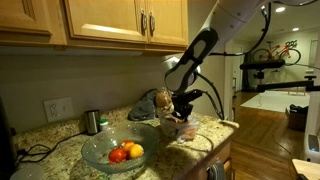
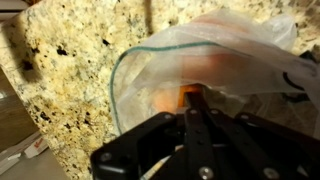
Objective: Pick a peach from the bag and place it in the bowl
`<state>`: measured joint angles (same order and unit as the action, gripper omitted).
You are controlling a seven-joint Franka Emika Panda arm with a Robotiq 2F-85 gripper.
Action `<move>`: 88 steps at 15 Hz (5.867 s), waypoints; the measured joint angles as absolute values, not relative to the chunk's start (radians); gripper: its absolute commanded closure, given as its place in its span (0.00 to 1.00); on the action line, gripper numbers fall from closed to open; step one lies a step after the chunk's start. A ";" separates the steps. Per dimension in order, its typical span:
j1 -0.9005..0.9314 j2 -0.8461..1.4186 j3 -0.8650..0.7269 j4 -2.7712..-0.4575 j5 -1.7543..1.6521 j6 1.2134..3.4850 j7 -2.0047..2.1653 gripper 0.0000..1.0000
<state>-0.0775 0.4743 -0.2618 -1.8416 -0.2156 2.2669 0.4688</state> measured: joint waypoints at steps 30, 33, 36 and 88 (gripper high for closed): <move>-0.076 0.453 -0.279 -1.859 -0.237 2.195 0.471 1.00; -0.078 0.452 -0.293 -1.863 -0.263 2.188 0.474 1.00; -0.079 0.452 -0.304 -1.870 -0.275 2.187 0.474 1.00; -0.077 0.460 -0.298 -1.857 -0.275 2.274 0.474 0.00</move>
